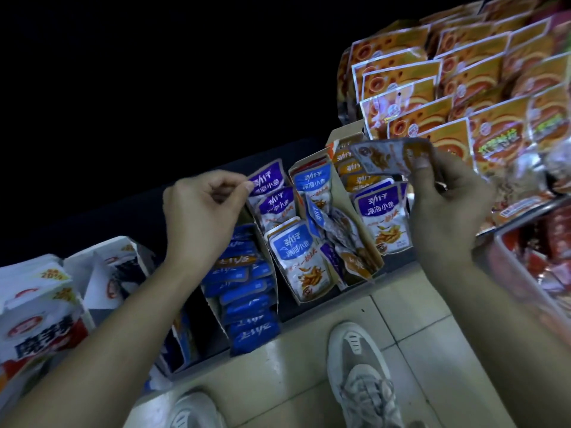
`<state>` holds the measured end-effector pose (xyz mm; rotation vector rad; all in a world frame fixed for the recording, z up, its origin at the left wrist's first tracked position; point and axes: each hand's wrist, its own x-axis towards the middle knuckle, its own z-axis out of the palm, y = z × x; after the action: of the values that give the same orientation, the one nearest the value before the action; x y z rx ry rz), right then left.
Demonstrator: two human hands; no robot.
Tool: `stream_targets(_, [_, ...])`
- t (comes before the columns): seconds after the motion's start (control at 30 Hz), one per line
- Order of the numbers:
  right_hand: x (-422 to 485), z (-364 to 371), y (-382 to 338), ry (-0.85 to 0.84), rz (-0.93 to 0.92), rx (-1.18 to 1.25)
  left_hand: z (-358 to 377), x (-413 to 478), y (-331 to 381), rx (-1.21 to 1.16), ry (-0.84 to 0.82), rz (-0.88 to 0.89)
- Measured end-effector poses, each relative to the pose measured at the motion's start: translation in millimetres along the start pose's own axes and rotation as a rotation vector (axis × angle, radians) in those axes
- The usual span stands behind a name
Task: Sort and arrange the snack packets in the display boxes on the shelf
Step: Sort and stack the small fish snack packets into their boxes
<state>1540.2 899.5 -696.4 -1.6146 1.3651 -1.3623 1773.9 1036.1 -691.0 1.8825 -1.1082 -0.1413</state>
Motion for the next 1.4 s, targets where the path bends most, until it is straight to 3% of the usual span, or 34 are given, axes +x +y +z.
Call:
stream_targets(0.27, [22, 13, 13, -0.411, -0.137, -0.386, -4, 13, -10, 0.088, 0.007, -0.055])
stream_targets(0.37, [19, 13, 18, -0.385, -0.169, -0.374, -17, 8, -13, -0.008, -0.046, -0.101])
stream_targets(0.5, [-4, 11, 15, -0.322, -0.336, -0.455, -45, -18, -17, 0.024, -0.168, -0.02])
stream_targets(0.67, [-36, 11, 3, -0.308, -0.388, -0.293, -65, -45, -28, 0.359, -0.503, 0.139])
stream_targets(0.9, [-88, 37, -22, -0.686, -0.272, -0.068, -68, -41, -21, 0.228, -0.177, 0.074])
stream_targets(1.03, [-103, 63, -37, -0.858, -0.143, 0.046, -68, -41, -12, 0.08, -0.195, 0.093])
stream_targets(1.17, [-105, 74, -39, -0.807, -0.15, 0.045, -68, -50, -13, -0.009, -0.248, 0.021])
stream_targets(1.27, [-107, 65, -34, -0.683, -0.039, 0.11, -71, -56, -31, 0.265, -0.281, 0.074])
stream_targets(1.4, [-110, 53, -28, -0.452, 0.071, 0.197, -70, -60, -44, 0.581, -0.521, 0.156])
